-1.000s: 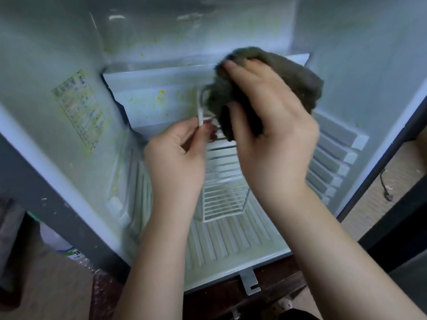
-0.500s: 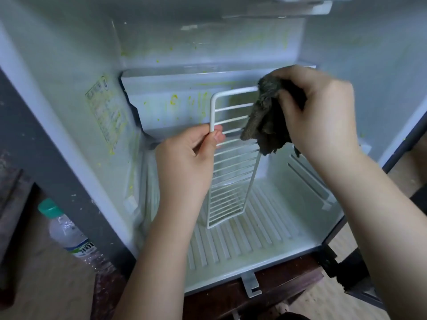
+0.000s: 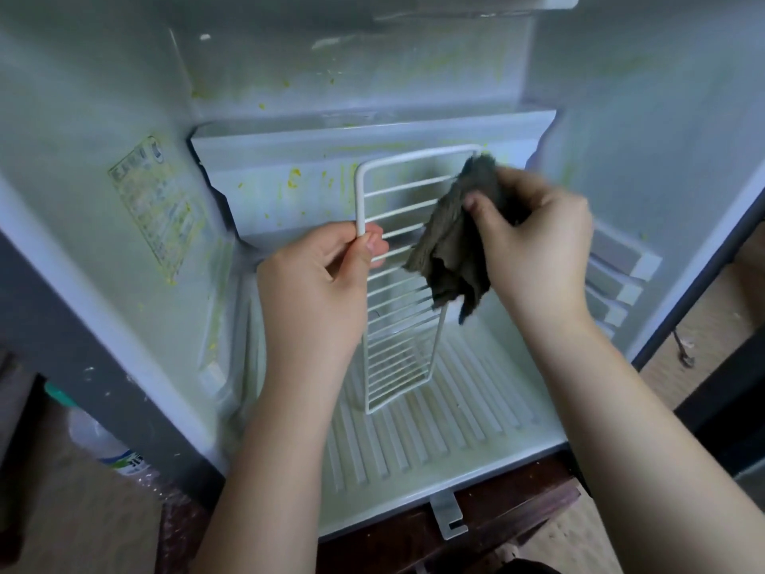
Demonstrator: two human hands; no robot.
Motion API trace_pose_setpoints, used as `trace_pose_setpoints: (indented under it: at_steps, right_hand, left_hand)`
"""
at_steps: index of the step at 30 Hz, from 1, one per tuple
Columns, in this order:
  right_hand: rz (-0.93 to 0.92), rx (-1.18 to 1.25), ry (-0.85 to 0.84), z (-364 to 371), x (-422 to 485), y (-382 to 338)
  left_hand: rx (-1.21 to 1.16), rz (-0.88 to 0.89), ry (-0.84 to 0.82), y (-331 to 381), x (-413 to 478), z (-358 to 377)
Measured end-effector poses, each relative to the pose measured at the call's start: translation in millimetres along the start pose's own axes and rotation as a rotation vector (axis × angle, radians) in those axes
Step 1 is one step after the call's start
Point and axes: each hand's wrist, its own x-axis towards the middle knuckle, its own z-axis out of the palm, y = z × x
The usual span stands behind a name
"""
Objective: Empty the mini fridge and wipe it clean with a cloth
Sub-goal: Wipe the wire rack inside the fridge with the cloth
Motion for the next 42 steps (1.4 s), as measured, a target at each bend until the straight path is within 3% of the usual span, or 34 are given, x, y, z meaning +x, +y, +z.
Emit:
trace_pose_setpoints:
  at_steps: [5,10,13,17,21,26,33,38,42]
  right_hand:
    - [0.263,0.015,-0.206,14.6,-56.8,58.6]
    - [0.440,0.085,-0.270,16.2,-81.2,86.0]
    - [0.387,0.220,-0.169,10.2,-67.2,67.4]
    - [0.170,0.308,-0.018,2.5,-25.5,22.6]
    - [0.055,0.351,0.002,-2.7,1.3,0.7]
    - [0.140,0.065,-0.123,17.1,-37.0,45.0]
    - [0.429,-0.005,-0.368,42.2,-104.3,107.8]
    - [0.430,0.077,-0.297,31.6,-93.9,89.6]
    - [0.271,0.207,-0.098,14.8,-64.7,43.8]
  left_hand:
    - [-0.056,-0.021,0.008,-7.0,1.5,2.7]
    - [-0.138,-0.050,-0.003,-12.4,-3.4,7.2]
    - [-0.163,-0.085,-0.038,-16.0,-3.5,9.1]
    - [-0.139,-0.072,-0.040,-16.5,-4.1,13.0]
    - [-0.151,-0.070,-0.040,-18.1,-3.2,13.3]
    - [-0.190,-0.081,-0.037,-19.7,-2.5,12.5]
    - [-0.148,-0.113,0.036,-31.5,1.0,1.1]
    - [-0.079,-0.182,0.069,-39.1,2.3,-2.7]
    - [-0.100,-0.183,0.024,-34.1,-0.8,2.4]
